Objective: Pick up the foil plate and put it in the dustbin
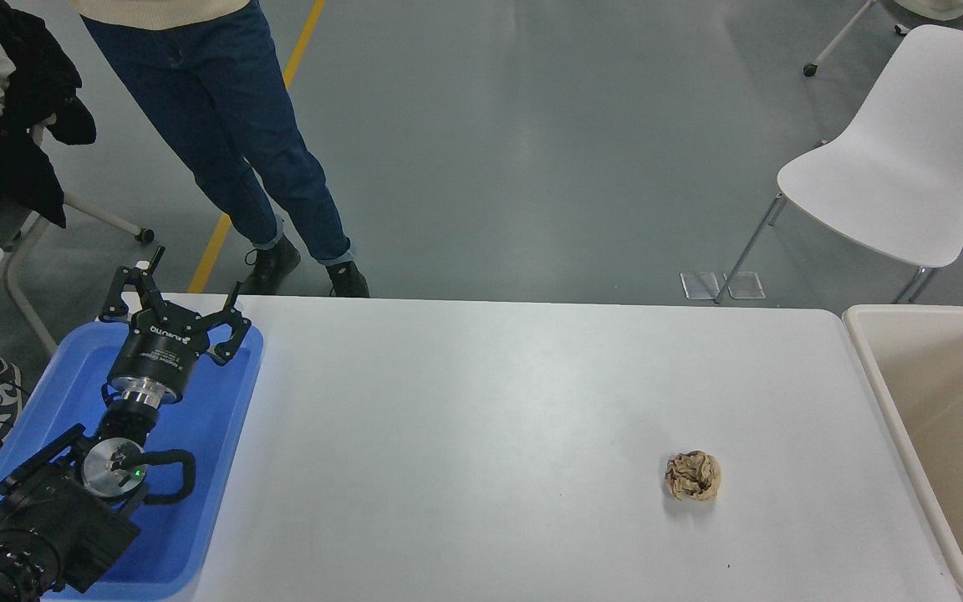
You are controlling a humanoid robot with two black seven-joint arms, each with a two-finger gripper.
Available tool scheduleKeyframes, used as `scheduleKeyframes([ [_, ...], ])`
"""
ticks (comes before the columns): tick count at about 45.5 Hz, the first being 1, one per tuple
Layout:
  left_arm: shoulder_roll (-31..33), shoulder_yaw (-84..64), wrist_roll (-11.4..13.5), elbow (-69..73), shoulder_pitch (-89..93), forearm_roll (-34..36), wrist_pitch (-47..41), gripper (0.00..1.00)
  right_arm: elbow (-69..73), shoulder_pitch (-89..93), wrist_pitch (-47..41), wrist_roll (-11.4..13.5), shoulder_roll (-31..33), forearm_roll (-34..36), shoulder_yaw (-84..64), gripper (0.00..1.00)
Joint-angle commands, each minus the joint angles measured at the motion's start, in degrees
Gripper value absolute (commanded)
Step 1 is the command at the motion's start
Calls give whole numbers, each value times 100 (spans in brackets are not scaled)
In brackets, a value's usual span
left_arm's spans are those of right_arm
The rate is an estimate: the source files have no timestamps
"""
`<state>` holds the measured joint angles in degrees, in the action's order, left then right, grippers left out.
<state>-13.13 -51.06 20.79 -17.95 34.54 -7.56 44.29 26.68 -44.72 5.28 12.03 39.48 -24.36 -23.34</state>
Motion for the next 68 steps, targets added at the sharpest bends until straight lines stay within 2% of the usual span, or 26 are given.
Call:
scheduleKeyframes([
  [1,3,0,-5,2,0,1,1,100,1866,-687,-9,1,683,-666,-4,100],
  [12,3,0,-5,2,0,1,1,100,3782,-1732,-326,1,1642,-1140,-284,100],
  [21,3,0,-14,2,0,1,1,100,4487,-3077,-888,1,1625,-1466,-1576,100],
  [30,3,0,-14,2,9,1,1,100,4636,-3499,-1239,1,1598,-1343,-1647,100],
  [33,3,0,-14,-7,9,1,1,100,4785,-3780,-1704,1,1625,-1317,-1691,100],
  [39,3,0,-14,2,9,1,1,100,4803,-4606,-3241,1,1607,-1273,-1682,100],
  [45,3,0,-14,-7,9,1,-8,100,4794,-5476,-4631,1,1537,-790,-1700,100],
  [48,3,0,-14,2,0,1,0,100,4786,-5802,-5028,1,1502,-500,-1700,100],
  [51,3,0,-14,-7,9,1,1,100,4786,-6074,-5028,1,1458,-175,-1718,100],
  [61,3,0,-14,2,0,1,-8,100,4812,-6953,-5028,1,782,98,-2411,100],
  [68,3,0,-14,2,0,1,1,100,4821,-7981,-5028,-16,-544,177,-3737,100],
])
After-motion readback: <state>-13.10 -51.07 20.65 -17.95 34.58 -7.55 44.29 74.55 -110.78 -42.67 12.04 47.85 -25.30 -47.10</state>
